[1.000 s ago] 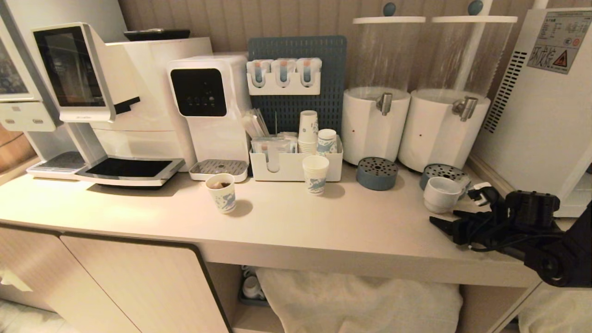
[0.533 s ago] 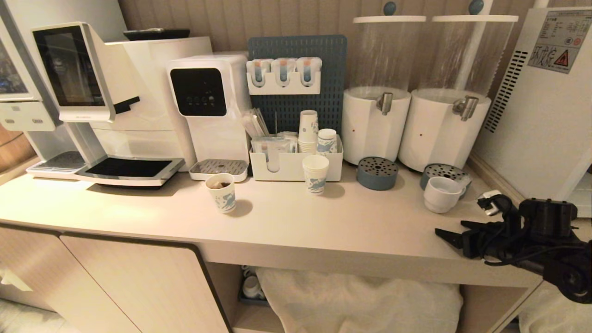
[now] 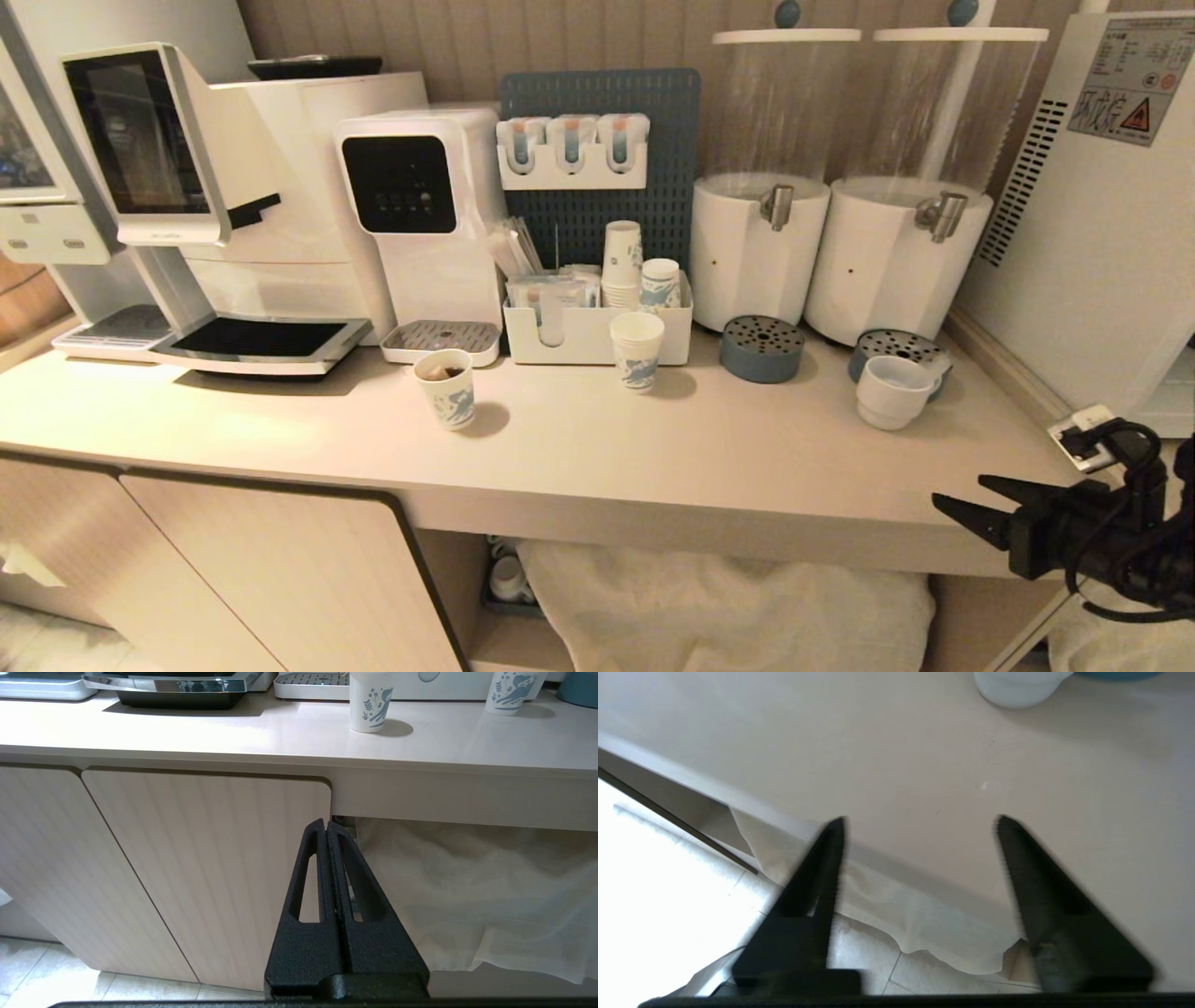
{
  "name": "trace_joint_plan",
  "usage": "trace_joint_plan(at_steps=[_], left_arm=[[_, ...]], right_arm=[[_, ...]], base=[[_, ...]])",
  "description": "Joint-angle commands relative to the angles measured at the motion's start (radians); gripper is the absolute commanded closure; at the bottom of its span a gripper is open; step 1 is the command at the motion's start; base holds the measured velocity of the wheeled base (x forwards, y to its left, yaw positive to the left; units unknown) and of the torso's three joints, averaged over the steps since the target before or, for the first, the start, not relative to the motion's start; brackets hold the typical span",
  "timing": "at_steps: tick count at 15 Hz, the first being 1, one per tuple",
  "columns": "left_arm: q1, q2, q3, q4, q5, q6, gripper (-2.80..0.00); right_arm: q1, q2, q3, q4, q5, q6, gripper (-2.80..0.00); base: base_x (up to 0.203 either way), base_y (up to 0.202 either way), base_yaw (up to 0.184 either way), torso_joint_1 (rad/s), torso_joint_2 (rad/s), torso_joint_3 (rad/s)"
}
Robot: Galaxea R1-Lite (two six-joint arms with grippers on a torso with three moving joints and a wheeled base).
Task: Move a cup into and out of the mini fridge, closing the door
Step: Close the freezer door
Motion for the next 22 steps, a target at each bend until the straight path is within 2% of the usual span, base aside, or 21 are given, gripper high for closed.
trace_joint_plan(at_steps=[1, 4, 7, 9, 11, 13, 14, 16, 18, 20, 22], left_arm=[[0.0, 0.0, 0.0, 0.0, 0.0, 0.0, 0.0], [0.0, 0.0, 0.0, 0.0, 0.0, 0.0, 0.0], [0.0, 0.0, 0.0, 0.0, 0.0, 0.0, 0.0], [0.0, 0.0, 0.0, 0.0, 0.0, -0.002, 0.0], [0.0, 0.0, 0.0, 0.0, 0.0, -0.002, 0.0], [-0.001, 0.002, 0.0, 0.0, 0.0, -0.002, 0.0], [0.0, 0.001, 0.0, -0.001, 0.0, -0.003, 0.0], [0.0, 0.002, 0.0, -0.002, 0.0, -0.005, 0.0], [0.0, 0.002, 0.0, -0.002, 0.0, -0.003, 0.0], [0.0, 0.002, 0.0, -0.002, 0.001, -0.003, 0.0], [0.0, 0.002, 0.0, -0.002, 0.001, -0.003, 0.0]], right_arm=[[0.0, -0.149, 0.043, -0.005, 0.005, 0.002, 0.0], [-0.002, -0.348, 0.101, 0.053, 0.008, 0.016, 0.0], [-0.005, -0.652, 0.107, 0.24, 0.0, 0.041, 0.0], [-0.005, -0.911, 0.05, 0.495, -0.012, 0.078, 0.0], [-0.004, -1.173, -0.057, 0.844, -0.017, 0.115, 0.0], [0.013, -1.354, -0.196, 1.201, -0.024, 0.14, 0.0], [0.021, -1.4, -0.27, 1.341, -0.026, 0.149, 0.0], [0.031, -1.413, -0.345, 1.492, 0.0, 0.137, 0.0], [0.034, -1.413, -0.38, 1.556, 0.08, 0.121, 0.0], [0.04, -1.414, -0.413, 1.678, 0.122, 0.084, 0.0], [0.04, -1.414, -0.473, 1.809, 0.21, 0.049, 0.0]], base=[[0.0, 0.0, 0.0, 0.0, 0.0, 0.0], [0.0, 0.0, 0.0, 0.0, 0.0, 0.0], [0.0, 0.0, 0.0, 0.0, 0.0, 0.0], [0.0, 0.0, 0.0, 0.0, 0.0, 0.0], [0.0, 0.0, 0.0, 0.0, 0.0, 0.0], [0.0, 0.0, 0.0, 0.0, 0.0, 0.0], [0.0, 0.0, 0.0, 0.0, 0.0, 0.0], [0.0, 0.0, 0.0, 0.0, 0.0, 0.0], [0.0, 0.0, 0.0, 0.0, 0.0, 0.0], [0.0, 0.0, 0.0, 0.0, 0.0, 0.0], [0.0, 0.0, 0.0, 0.0, 0.0, 0.0]])
